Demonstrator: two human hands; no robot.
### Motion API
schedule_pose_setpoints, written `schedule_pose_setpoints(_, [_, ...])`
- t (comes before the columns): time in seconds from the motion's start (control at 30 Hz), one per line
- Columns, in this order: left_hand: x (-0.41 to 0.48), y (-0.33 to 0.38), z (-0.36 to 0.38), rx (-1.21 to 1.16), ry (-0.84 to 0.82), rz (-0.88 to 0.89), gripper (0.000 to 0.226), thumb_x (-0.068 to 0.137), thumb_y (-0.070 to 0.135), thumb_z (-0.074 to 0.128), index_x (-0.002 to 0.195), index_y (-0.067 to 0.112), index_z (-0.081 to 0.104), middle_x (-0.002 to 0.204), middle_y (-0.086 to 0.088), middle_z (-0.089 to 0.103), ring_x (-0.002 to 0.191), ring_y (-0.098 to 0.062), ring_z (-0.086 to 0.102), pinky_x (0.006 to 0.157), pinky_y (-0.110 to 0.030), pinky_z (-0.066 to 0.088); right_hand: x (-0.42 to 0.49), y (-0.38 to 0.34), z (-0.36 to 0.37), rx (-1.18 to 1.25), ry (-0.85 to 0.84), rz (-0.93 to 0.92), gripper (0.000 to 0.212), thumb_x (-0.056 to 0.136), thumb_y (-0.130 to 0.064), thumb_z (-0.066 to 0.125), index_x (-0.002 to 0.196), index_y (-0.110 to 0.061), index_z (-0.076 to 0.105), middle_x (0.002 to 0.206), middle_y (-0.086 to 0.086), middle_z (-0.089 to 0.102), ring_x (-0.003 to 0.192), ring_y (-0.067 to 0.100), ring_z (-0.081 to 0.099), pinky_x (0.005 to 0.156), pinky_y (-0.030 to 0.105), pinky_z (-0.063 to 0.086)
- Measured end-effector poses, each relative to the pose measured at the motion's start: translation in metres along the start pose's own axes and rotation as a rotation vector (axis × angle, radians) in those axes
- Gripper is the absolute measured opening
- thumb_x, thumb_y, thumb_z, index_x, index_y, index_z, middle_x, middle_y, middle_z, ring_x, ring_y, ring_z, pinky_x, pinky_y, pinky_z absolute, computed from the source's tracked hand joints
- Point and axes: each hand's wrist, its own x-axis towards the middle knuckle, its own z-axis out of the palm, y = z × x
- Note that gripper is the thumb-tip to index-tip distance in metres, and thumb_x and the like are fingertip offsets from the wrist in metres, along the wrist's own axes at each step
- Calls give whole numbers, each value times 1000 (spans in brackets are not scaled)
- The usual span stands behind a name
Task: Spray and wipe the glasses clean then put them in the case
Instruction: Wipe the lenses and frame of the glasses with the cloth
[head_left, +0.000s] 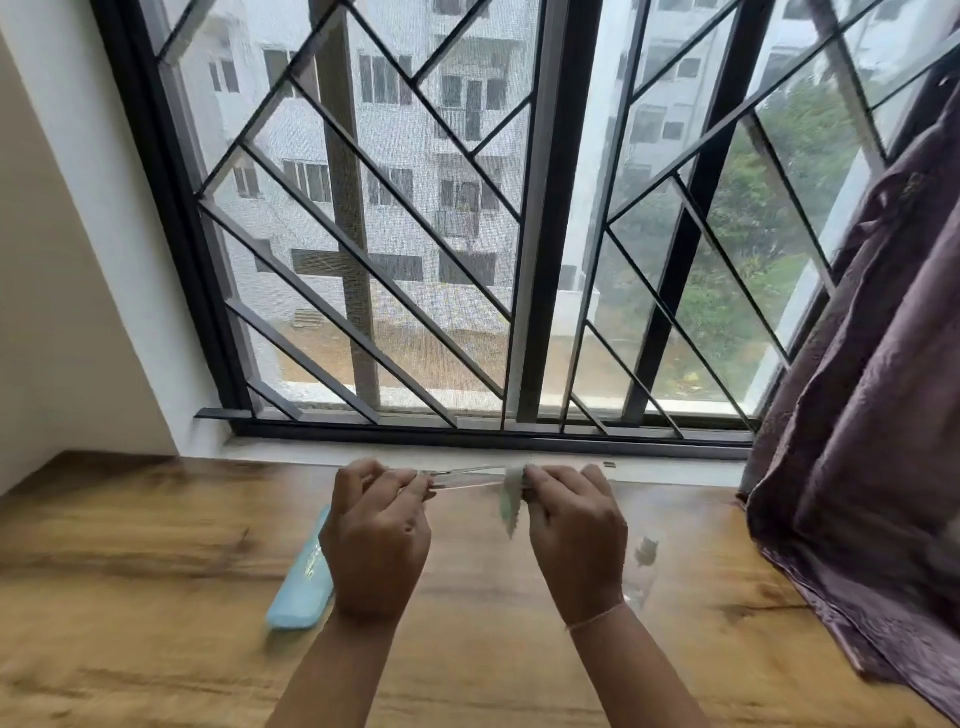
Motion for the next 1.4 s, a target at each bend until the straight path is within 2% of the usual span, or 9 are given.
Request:
schedule_pose_setpoints(0.3, [-5, -7, -1, 15, 19, -50, 23, 82, 8, 54, 75, 15, 76, 75, 8, 71, 82, -20, 48, 64, -25, 44, -16, 17, 3, 117, 20, 153, 10, 68, -6, 70, 77, -10, 73, 70, 1, 69, 67, 22, 61, 66, 21, 43])
schedule_pose_setpoints(0.43, [-7, -12, -2, 28, 39, -72, 20, 78, 5, 59, 74, 15, 76, 74, 7, 71, 80, -21, 48, 63, -26, 43, -21, 25, 2, 137, 22, 214, 15, 67, 4, 72, 76, -8, 73, 70, 3, 69, 64, 25, 62, 61, 30, 50])
schedule_pose_setpoints(0.53, [-7, -14, -1, 52, 36, -155, 16, 69, 0, 68, 73, 14, 76, 69, 3, 71, 76, -24, 50, 64, -23, 40, -22, 32, 2, 168, 29, 269, 14, 70, -4, 62, 75, -9, 74, 68, 2, 69, 63, 24, 62, 57, 32, 52])
schedule_pose_setpoints(0.7, [7, -12, -4, -127, -74, -591, 10, 65, 2, 76, 71, 10, 75, 65, -7, 70, 66, -30, 61, 61, -34, 48, -24, 29, 0, 293, -34, 422, 16, 69, -7, 60, 66, -17, 72, 55, -1, 64, 52, 12, 57, 53, 18, 42])
schedule_pose_setpoints(0.8, [18, -14, -5, -287, -125, -943, 9, 68, 8, 78, 76, 12, 76, 71, -10, 73, 69, -26, 67, 65, -43, 54, -25, 26, 1, 548, -164, 690, 31, 73, 2, 65, 62, -26, 71, 51, -3, 66, 52, 10, 59, 51, 23, 48])
schedule_pose_setpoints(0.9, [23, -15, -7, -405, -167, -1065, 13, 67, 11, 80, 69, 23, 74, 62, 4, 71, 65, -20, 68, 70, -42, 56, -26, 26, 2, 833, -239, 918, 21, 75, 8, 65, 76, -10, 75, 60, 7, 70, 57, 20, 64, 46, 26, 50])
schedule_pose_setpoints(1.0, [27, -9, -10, -486, -221, -1132, 28, 69, 1, 74, 60, 27, 70, 56, 8, 68, 59, -16, 67, 74, -41, 56, -26, 23, -5, 1025, -304, 990, 13, 78, 7, 64, 82, 0, 73, 69, 19, 70, 60, 22, 65, 50, 25, 52])
schedule_pose_setpoints(1.23, [23, -6, -14, -531, -305, -1176, 36, 71, -7, 68, 53, 24, 70, 56, -3, 69, 53, -11, 66, 79, -44, 55, -20, 21, -24, 1254, -468, 945, 17, 78, 10, 61, 76, -1, 74, 61, 11, 67, 52, 14, 57, 48, 22, 45])
schedule_pose_setpoints(1.4, [25, 1, -14, -566, -356, -1149, 34, 74, -14, 59, 59, 15, 71, 52, 0, 68, 48, -7, 63, 66, -29, 58, -9, 30, -34, 1363, -466, 997, 20, 77, 13, 57, 71, 1, 72, 62, 15, 66, 53, 19, 54, 47, 22, 41])
